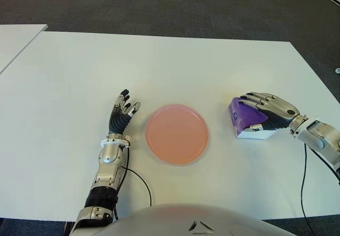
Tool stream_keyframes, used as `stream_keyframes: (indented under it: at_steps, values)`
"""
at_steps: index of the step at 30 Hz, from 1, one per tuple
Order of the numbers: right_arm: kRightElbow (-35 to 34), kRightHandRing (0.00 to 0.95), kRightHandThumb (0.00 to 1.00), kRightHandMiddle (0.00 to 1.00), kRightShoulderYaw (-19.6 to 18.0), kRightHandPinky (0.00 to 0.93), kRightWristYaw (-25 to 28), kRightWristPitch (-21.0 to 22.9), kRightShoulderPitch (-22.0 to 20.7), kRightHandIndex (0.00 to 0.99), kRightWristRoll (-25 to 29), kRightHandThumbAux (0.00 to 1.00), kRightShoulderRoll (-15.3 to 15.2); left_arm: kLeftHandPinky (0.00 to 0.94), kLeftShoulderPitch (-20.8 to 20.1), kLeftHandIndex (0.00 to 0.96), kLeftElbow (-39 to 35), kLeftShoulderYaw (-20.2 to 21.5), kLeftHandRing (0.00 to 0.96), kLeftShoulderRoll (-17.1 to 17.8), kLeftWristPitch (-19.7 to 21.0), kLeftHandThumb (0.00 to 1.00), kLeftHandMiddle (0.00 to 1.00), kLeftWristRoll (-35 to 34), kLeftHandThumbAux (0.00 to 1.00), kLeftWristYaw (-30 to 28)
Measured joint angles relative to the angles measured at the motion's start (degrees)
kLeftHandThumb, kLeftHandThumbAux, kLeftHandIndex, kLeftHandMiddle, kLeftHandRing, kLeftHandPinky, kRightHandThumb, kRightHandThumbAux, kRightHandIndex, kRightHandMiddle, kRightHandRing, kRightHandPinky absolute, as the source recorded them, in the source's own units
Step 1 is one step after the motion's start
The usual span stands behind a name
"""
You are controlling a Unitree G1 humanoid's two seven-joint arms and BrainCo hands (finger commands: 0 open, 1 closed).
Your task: Put the tissue paper into the plate.
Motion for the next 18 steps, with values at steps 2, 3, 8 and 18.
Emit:
stream_keyframes:
  at_steps: [2, 3, 8, 18]
  values:
    - [0.0, 0.0, 0.275, 0.0, 0.2, 0.0, 0.0, 0.0, 0.0, 0.0, -0.1, 0.176, 0.0, 0.0, 0.0, 0.0, 0.0, 0.0, 0.0, 0.0, 0.0, 0.0, 0.0, 0.0, 0.578, 0.0]
    - [0.0, 0.0, 0.276, 0.0, 0.3, 0.0, -0.1, 0.0, 0.0, 0.0, -0.1, 0.177, 0.0, 0.0, 0.0, 0.0, -0.1, 0.0, 0.0, 0.0, 0.0, 0.0, 0.0, 0.0, 0.578, 0.0]
    - [0.0, 0.0, 0.273, 0.0, 0.8, 0.0, -0.2, 0.0, 0.0, 0.0, -0.4, 0.177, 0.0, 0.0, 0.1, 0.0, -0.1, 0.1, 0.0, 0.0, 0.0, 0.0, 0.0, 0.0, 0.579, 0.0]
    - [-0.6, 0.0, 0.257, 0.0, 1.1, 0.0, 0.0, 0.3, 0.3, 0.0, -0.5, 0.177, 0.0, 0.0, 0.1, 0.0, -0.3, 0.1, 0.0, 0.0, 0.2, 0.0, 0.0, 0.0, 0.582, 0.0]
